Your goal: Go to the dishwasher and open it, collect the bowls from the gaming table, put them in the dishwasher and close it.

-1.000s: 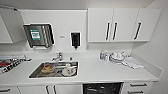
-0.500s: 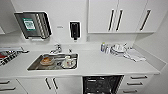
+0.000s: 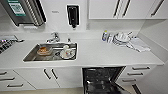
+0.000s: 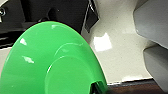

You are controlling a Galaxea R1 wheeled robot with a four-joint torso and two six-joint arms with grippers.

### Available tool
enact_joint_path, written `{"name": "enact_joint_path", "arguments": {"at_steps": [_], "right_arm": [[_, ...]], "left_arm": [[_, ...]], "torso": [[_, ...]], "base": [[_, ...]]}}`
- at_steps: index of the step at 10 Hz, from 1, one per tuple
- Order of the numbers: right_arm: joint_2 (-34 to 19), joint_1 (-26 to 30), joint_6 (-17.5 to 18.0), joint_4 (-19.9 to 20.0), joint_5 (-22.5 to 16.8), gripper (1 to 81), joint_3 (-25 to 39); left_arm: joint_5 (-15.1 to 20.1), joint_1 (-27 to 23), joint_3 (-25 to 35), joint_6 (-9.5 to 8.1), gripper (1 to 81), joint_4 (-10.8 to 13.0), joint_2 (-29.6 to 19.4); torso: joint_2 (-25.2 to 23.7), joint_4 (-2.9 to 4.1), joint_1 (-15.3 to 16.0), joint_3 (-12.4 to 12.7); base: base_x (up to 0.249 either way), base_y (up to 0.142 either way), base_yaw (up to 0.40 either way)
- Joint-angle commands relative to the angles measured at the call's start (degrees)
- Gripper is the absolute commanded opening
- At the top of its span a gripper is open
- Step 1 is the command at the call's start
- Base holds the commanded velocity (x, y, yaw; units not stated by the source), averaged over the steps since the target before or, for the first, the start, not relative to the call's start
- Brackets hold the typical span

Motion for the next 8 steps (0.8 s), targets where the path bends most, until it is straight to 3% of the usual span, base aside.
{"name": "enact_joint_path", "arguments": {"at_steps": [1, 2, 4, 8], "right_arm": [[-2.37, -0.49, -0.28, -0.64, -4.16, 1.0, 0.79], [-2.37, -0.50, -0.37, -0.64, -4.16, 1.0, 0.79], [-2.46, -0.32, -0.46, -0.65, -4.16, 1.0, 1.14], [-2.64, -0.23, -0.55, -0.73, -4.16, 1.0, 1.94]], "left_arm": [[0.75, -5.29, 1.40, -4.63, 1.0, 0.41, -7.40], [1.19, -7.49, 2.70, -5.96, 1.0, 0.41, -9.41], [1.97, -12.93, 7.10, -6.49, 1.0, 0.50, -12.58], [13.30, -28.14, 18.15, -6.49, 1.0, 0.42, -15.40]], "torso": [[0.00, 0.00, -0.02, 0.11], [0.05, 0.00, 0.02, -0.44], [0.05, 0.00, 0.02, -0.99], [0.09, 0.00, 0.04, -1.01]], "base": [[0.000, 0.000, 0.000], [0.000, 0.000, 0.000], [0.000, 0.000, 0.000], [0.000, 0.000, 0.000]]}}
